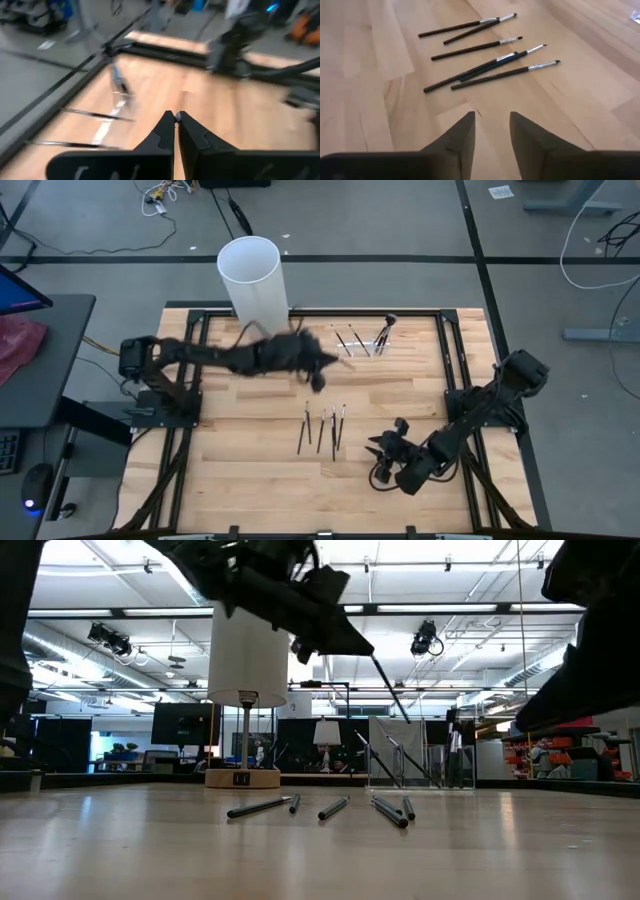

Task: Sort items
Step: Put the eyeshadow brush into the transparent organizer

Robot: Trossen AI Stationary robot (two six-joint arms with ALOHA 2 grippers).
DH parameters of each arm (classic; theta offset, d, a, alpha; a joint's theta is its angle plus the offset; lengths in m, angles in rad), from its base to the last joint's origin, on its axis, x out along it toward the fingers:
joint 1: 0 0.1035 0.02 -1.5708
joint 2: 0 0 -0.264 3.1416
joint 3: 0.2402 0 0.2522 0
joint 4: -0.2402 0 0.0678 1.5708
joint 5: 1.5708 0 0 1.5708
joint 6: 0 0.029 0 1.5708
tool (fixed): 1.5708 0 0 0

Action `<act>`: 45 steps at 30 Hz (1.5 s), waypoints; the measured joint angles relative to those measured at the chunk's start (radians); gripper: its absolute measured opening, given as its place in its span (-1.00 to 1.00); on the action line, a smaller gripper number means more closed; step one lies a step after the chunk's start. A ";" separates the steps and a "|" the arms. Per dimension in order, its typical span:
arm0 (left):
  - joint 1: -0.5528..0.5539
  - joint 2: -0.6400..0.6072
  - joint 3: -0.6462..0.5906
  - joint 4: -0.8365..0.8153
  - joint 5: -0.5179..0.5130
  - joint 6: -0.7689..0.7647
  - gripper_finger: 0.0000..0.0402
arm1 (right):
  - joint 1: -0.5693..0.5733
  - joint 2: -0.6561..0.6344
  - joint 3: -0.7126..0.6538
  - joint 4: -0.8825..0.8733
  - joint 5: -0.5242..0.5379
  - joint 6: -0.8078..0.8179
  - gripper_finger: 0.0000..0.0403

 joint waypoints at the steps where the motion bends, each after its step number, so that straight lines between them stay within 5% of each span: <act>1: 0.028 0.010 0.047 -0.071 0.001 0.017 -0.97 | 0.000 0.011 0.000 0.003 0.003 0.001 -0.41; 7: 0.169 0.059 0.227 -0.261 0.076 0.057 -0.97 | 0.000 0.055 0.000 0.028 0.008 0.002 -0.45; 15: 0.289 0.163 0.223 -0.245 0.206 -0.021 -0.97 | 0.002 0.067 0.000 0.082 0.048 -0.056 -0.45; 33: 0.268 0.267 0.223 -0.191 0.240 -0.049 -0.95 | 0.002 0.067 0.001 0.107 0.058 -0.085 -0.45; 45: 0.205 0.276 0.223 -0.188 0.119 -0.041 -0.94 | 0.002 0.067 0.001 0.109 0.057 -0.085 -0.45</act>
